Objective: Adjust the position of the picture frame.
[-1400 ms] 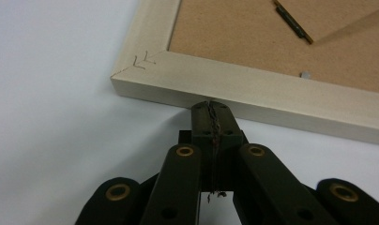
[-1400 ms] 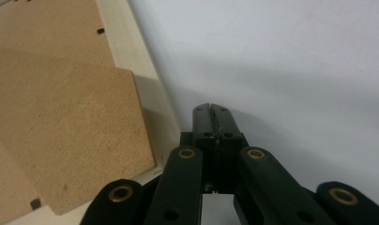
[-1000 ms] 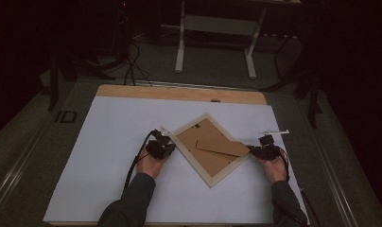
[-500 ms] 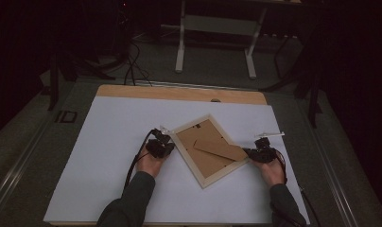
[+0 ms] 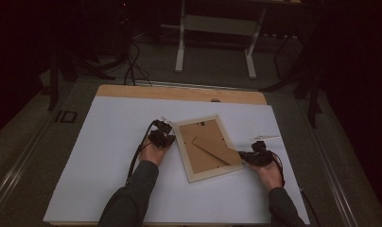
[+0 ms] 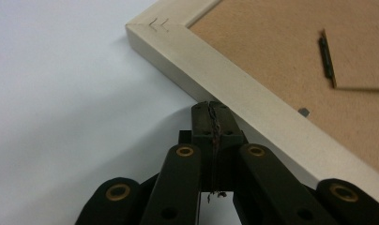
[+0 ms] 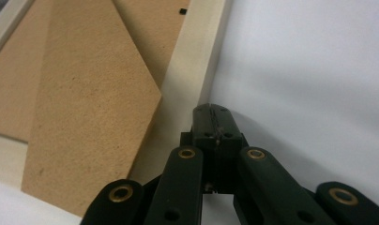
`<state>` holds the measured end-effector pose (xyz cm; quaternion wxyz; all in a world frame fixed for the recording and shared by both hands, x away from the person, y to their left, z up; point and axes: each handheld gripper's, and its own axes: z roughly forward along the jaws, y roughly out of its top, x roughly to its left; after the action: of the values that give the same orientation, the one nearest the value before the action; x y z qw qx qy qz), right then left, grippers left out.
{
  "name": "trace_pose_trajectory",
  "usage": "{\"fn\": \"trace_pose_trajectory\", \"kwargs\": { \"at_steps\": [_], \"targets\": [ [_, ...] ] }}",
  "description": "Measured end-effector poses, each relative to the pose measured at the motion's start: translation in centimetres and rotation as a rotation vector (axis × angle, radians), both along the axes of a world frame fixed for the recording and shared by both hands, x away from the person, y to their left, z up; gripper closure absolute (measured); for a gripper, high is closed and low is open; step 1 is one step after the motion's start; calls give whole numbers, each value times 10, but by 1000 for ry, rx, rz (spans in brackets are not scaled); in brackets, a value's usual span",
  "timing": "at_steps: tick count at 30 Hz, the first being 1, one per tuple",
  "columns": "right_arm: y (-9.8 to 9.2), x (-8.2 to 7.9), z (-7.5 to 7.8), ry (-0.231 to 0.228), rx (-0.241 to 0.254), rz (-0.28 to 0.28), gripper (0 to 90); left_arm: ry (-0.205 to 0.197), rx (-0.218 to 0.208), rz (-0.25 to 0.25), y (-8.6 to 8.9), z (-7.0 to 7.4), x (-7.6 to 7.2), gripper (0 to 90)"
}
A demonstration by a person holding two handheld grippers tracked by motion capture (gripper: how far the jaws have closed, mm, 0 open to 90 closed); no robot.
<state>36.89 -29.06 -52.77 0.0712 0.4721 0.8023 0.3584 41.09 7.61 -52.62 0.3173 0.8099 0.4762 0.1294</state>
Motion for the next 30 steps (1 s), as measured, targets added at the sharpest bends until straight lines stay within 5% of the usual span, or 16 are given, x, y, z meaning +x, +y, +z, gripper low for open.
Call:
{"fn": "trace_pose_trajectory", "kwargs": {
  "at_steps": [7,17,30],
  "targets": [
    [4,-5,0,-6,1,16,900,3,-13,6,8,-1,-1,900],
    [14,-11,-1,-13,-2,48,900,-57,-68,-85,24,11,-54,900],
    [37,-17,-2,-21,-9,110,900,-111,-121,-210,19,23,-115,900]
  ]
}}
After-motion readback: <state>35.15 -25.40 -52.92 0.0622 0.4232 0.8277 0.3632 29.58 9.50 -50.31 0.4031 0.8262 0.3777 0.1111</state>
